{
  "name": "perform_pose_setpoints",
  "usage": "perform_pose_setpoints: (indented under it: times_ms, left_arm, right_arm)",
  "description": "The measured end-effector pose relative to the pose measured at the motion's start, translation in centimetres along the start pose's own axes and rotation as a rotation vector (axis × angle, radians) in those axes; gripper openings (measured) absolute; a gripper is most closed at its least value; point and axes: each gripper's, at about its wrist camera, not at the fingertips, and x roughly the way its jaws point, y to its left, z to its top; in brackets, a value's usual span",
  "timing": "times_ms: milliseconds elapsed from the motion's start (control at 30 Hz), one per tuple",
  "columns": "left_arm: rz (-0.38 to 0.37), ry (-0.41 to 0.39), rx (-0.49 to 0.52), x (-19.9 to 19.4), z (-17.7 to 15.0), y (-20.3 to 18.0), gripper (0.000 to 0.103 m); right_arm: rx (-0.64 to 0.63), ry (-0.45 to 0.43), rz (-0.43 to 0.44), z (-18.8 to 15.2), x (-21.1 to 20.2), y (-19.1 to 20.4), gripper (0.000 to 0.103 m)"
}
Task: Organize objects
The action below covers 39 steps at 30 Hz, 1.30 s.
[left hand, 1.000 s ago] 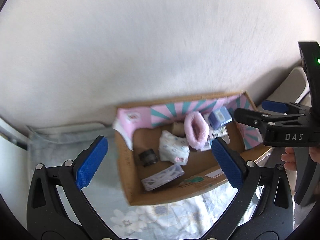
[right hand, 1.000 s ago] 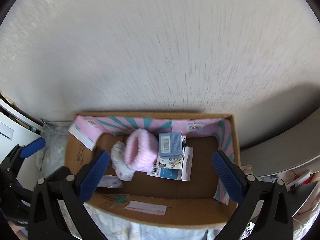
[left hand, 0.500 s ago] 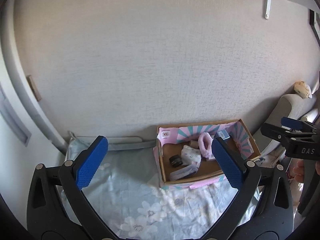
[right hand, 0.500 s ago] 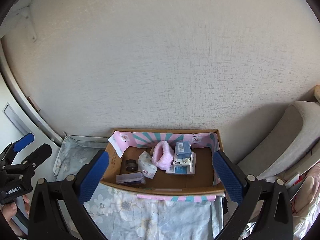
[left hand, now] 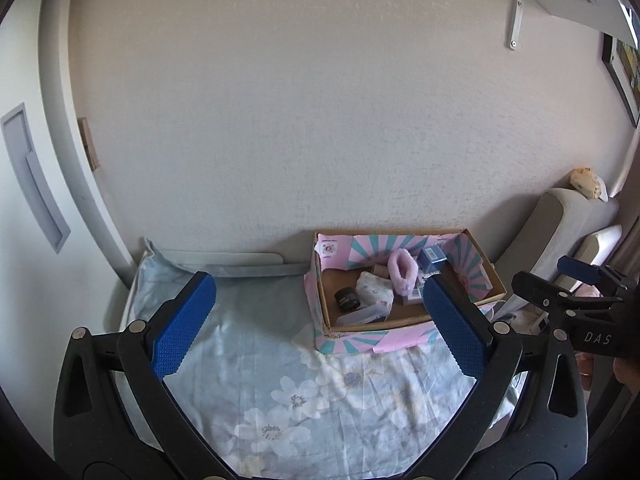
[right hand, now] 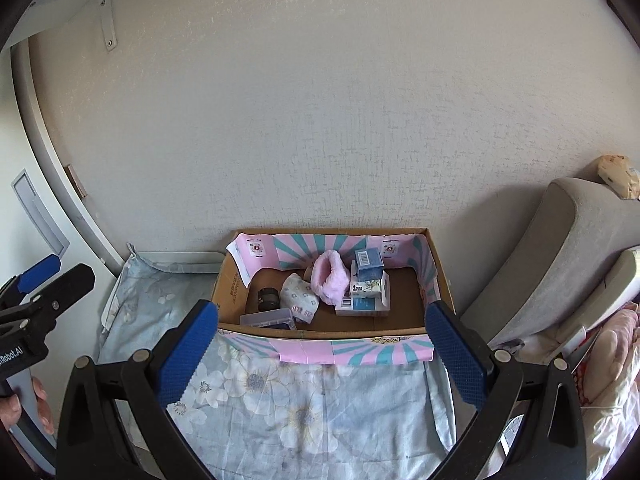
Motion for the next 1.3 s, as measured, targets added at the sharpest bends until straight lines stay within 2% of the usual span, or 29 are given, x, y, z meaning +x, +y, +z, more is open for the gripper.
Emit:
perform_pose_setpoints:
  times_ms: [1300]
  left_arm:
    - [0.02,0.009,-0.036,0.7,0.4,1.6,0.103]
  right_arm:
    - [-0.019,-0.002,-0.004,1.1,0.9,1.2,0.103]
